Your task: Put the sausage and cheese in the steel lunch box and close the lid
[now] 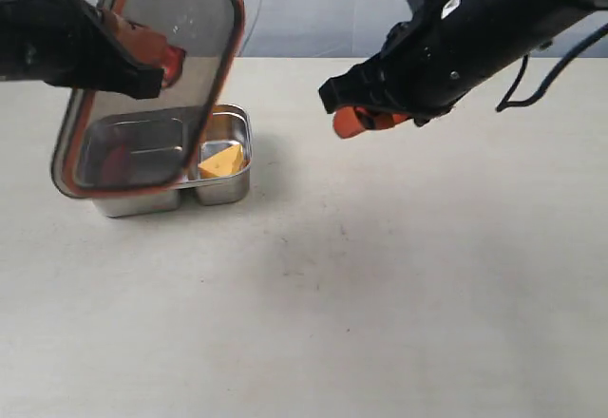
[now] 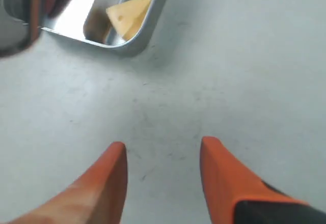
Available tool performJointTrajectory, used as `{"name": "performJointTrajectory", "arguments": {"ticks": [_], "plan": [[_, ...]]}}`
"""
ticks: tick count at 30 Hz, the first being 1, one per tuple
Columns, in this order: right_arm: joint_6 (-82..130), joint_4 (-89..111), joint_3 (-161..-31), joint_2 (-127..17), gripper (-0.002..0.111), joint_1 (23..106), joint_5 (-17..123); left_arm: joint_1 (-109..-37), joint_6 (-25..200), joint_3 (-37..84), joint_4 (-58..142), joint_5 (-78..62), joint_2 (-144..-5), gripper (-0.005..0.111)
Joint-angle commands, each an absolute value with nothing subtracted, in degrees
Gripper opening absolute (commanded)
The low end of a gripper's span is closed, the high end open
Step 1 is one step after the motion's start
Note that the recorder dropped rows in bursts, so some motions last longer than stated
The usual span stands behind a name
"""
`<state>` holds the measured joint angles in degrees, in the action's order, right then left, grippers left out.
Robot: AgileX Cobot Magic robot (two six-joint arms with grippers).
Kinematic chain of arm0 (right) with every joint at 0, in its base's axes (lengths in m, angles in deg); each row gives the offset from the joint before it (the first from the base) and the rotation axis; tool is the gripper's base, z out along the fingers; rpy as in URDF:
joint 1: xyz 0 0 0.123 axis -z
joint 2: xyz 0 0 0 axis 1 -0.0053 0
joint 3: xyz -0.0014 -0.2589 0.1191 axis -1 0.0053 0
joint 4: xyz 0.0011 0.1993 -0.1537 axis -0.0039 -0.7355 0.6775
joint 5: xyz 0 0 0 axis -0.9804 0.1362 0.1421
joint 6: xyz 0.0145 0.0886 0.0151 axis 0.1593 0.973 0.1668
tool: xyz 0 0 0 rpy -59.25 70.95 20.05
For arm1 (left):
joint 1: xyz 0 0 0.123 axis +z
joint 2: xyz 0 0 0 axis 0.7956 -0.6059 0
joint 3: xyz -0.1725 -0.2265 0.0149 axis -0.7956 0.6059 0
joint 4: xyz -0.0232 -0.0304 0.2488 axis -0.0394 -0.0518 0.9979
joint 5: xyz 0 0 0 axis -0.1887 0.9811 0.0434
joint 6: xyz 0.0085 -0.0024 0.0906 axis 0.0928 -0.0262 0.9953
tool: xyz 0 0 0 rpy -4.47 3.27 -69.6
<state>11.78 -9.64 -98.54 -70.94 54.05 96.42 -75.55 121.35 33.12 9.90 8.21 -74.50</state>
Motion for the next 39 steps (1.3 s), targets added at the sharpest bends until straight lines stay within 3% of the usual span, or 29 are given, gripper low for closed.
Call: {"name": "performJointTrajectory", "arguments": {"ticks": [1,17,39], "plan": [[20.69,3.17,-98.52,-64.50,0.043,54.38,94.13,-75.57,121.41,31.21,35.24,2.10,-74.36,0.000],[22.18,5.23,-98.52,-60.05,0.043,54.38,97.01,-75.57,116.66,31.31,66.54,0.54,-90.79,0.000],[22.42,6.10,-98.52,-60.05,0.043,54.38,97.16,-75.67,115.36,31.52,70.01,-4.55,-99.69,0.000]]}}
